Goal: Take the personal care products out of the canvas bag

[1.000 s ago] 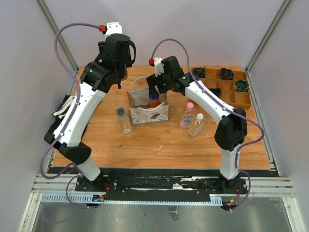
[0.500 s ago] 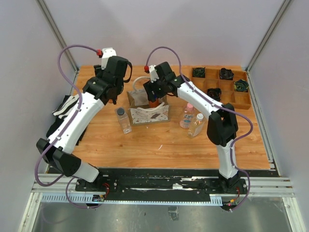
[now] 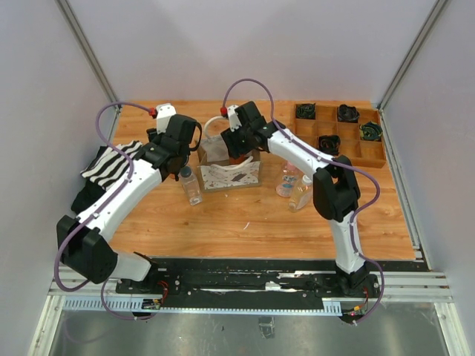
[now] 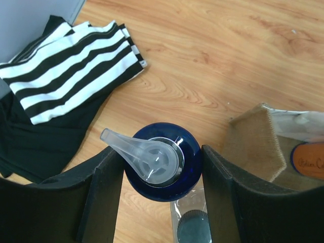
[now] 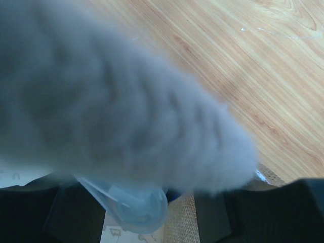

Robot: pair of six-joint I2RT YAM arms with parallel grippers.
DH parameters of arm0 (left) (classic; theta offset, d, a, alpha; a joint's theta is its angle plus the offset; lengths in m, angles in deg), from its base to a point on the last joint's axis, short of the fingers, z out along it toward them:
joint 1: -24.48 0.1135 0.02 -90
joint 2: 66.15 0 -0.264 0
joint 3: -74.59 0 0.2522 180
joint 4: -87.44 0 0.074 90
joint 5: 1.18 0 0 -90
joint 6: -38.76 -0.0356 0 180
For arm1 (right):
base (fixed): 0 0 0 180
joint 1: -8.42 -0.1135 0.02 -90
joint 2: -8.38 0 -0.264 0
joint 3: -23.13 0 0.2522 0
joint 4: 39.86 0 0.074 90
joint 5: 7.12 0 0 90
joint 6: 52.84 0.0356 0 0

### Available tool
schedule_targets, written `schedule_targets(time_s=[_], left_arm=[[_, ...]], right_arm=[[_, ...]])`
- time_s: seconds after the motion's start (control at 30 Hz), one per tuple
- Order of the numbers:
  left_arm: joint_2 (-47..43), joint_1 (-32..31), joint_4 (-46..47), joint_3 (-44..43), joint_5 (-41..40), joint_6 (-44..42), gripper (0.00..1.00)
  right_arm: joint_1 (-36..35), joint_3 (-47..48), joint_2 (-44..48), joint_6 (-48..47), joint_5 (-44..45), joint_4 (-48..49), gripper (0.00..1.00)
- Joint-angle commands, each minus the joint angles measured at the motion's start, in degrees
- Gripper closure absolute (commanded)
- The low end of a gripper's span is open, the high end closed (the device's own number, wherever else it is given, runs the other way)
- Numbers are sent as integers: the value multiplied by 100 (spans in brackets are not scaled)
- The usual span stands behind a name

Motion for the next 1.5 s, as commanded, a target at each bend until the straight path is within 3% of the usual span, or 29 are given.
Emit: schedule_targets(time_s=[0.0, 0.33, 0.53, 0.67, 0.83, 1.1, 1.47], left_arm=[[-171, 90, 784, 168, -159, 252, 100], [41, 141, 1155, 786, 41, 439, 99], [245, 174, 1276, 976, 143, 545, 76], [358, 208, 1304, 1090, 248, 656, 57], [352, 270, 1364, 1156, 470, 660, 44], [192, 284, 1067, 861, 409, 635, 7], [-379, 284, 864, 233, 734, 424, 2]], right_arm=[[-80, -548, 413, -126, 105, 806, 73], [-71, -989, 1850, -310, 258, 1140, 76], [-31, -919, 2606, -324, 132, 973, 76], [-19, -854, 2952, -393, 528, 820, 76], [312, -858, 3124, -418, 929, 628, 75], [881, -1225, 3105, -144, 1100, 779, 76], [1205, -1831, 2305, 64, 997, 824, 75]])
